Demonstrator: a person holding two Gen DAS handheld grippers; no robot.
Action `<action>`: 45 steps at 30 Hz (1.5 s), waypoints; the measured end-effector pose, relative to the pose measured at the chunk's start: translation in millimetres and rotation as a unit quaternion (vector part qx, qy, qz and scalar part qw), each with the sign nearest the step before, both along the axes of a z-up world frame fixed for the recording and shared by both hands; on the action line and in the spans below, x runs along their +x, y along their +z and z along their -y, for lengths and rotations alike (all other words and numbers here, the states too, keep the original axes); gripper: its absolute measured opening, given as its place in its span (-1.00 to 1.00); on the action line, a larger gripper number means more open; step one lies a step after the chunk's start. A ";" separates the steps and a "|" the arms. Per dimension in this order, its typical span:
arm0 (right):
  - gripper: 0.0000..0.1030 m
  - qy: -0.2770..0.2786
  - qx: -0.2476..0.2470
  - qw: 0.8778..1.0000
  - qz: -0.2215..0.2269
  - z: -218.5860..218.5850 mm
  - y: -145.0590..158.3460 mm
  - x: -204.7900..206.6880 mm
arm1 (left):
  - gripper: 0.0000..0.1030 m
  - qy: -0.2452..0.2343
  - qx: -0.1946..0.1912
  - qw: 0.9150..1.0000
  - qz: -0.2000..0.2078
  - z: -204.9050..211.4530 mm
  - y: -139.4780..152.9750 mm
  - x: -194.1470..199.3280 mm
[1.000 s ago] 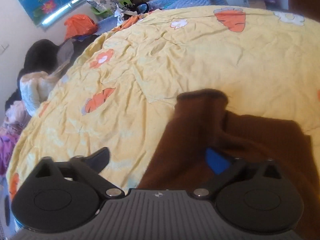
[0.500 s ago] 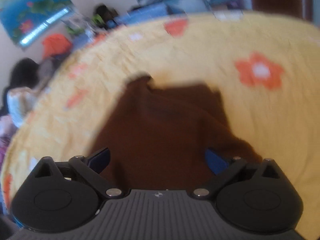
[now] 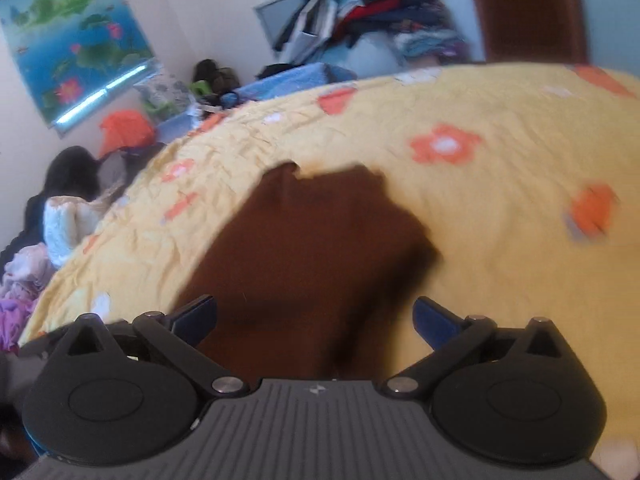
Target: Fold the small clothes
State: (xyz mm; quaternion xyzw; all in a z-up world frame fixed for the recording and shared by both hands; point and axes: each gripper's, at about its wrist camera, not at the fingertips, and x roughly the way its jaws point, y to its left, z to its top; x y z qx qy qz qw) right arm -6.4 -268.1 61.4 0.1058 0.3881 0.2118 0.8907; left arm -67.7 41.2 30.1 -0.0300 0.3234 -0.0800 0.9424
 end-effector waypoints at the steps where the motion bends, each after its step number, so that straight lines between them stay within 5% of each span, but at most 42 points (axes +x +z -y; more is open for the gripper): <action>1: 1.00 -0.012 -0.009 1.000 -0.009 2.3 -7.6 -13.4 | 0.73 0.005 -0.005 1.000 -0.006 1.1 -1.9 -2.9; 8: 1.00 -0.061 -0.157 0.986 0.013 -46.4 -56.3 -55.0 | 0.73 0.018 0.061 0.997 -0.038 31.3 -27.6 -0.5; 10: 1.00 -0.067 -0.186 0.980 0.016 -59.8 -58.5 -54.8 | 0.87 0.031 0.069 0.997 -0.029 29.5 -32.1 -2.9; 17: 1.00 -0.110 -0.181 0.977 0.014 -64.4 -59.2 -54.6 | 1.00 0.047 0.062 0.997 -0.021 30.0 -35.1 -2.9; 21: 1.00 -0.120 -0.170 0.976 0.069 -64.2 -69.2 -67.9 | 1.00 0.048 0.062 0.997 -0.020 30.5 -35.5 -3.0; 38: 1.00 -0.122 -0.168 0.976 0.071 -63.8 -69.0 -67.8 | 1.00 0.045 0.061 0.997 -0.022 29.9 -34.0 -3.6; 40: 1.00 -0.113 -0.151 0.980 0.057 -59.2 -64.5 -67.6 | 1.00 0.042 0.037 0.998 -0.033 23.0 -28.0 -5.2; 42: 1.00 -0.084 -0.085 0.993 0.010 -46.5 -51.3 -60.9 | 1.00 0.040 -0.058 0.997 -0.044 2.3 -17.4 -7.0; 45: 1.00 -0.051 0.085 0.993 -0.065 -15.5 -37.0 -38.0 | 1.00 0.052 -0.230 0.970 -0.062 -33.2 -9.1 5.8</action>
